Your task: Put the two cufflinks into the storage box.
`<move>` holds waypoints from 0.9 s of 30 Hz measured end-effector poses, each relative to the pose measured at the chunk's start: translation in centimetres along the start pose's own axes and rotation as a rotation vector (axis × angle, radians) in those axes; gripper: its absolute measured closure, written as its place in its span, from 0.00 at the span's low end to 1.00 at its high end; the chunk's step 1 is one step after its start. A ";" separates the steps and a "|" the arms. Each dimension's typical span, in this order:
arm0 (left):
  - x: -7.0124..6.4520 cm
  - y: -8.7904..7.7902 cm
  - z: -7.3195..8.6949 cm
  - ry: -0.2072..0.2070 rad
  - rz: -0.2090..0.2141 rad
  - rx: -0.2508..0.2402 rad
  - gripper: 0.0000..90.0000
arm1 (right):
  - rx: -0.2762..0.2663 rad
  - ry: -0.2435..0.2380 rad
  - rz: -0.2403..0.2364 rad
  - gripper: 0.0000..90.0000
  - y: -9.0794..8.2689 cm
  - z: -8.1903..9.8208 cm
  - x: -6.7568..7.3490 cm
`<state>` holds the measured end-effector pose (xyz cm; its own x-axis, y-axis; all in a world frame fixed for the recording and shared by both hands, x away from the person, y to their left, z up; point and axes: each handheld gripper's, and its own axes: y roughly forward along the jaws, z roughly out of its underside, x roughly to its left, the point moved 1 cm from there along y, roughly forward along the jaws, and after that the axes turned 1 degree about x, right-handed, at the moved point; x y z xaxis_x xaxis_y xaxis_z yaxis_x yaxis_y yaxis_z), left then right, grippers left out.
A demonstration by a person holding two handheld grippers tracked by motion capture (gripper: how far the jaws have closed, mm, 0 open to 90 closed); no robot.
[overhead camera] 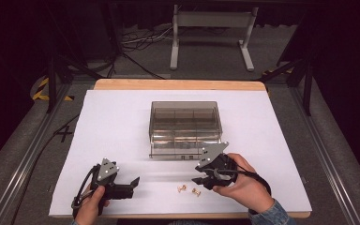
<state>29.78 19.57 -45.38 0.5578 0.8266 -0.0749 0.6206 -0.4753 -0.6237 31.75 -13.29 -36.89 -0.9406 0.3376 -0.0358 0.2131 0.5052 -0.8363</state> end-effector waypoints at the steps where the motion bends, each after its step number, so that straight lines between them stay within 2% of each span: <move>1: 0.0 0.0 0.0 -0.002 0.000 -0.001 0.00 | 0.004 -0.003 -0.001 0.66 0.2 -0.1 0.0; 3: 0.0 0.0 0.0 -0.002 0.000 0.002 0.00 | 0.005 -0.009 -0.005 0.66 0.6 -0.2 0.1; 9: 0.0 0.0 0.0 -0.002 -0.005 0.003 0.00 | 0.030 -0.015 -0.057 0.68 2.2 -0.5 -0.1; 15: -0.1 0.0 0.0 -0.001 -0.004 0.002 0.00 | 0.050 -0.030 -0.062 0.68 3.3 -0.6 0.0; 27: -0.1 0.0 0.0 0.000 -0.004 0.002 0.00 | 0.107 -0.051 -0.101 0.69 5.6 -0.6 0.5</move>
<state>29.76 19.51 -45.40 0.5554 0.8285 -0.0722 0.6216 -0.4713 -0.6257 32.64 -9.81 -41.31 -0.9688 0.2467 0.0260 0.0897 0.4461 -0.8905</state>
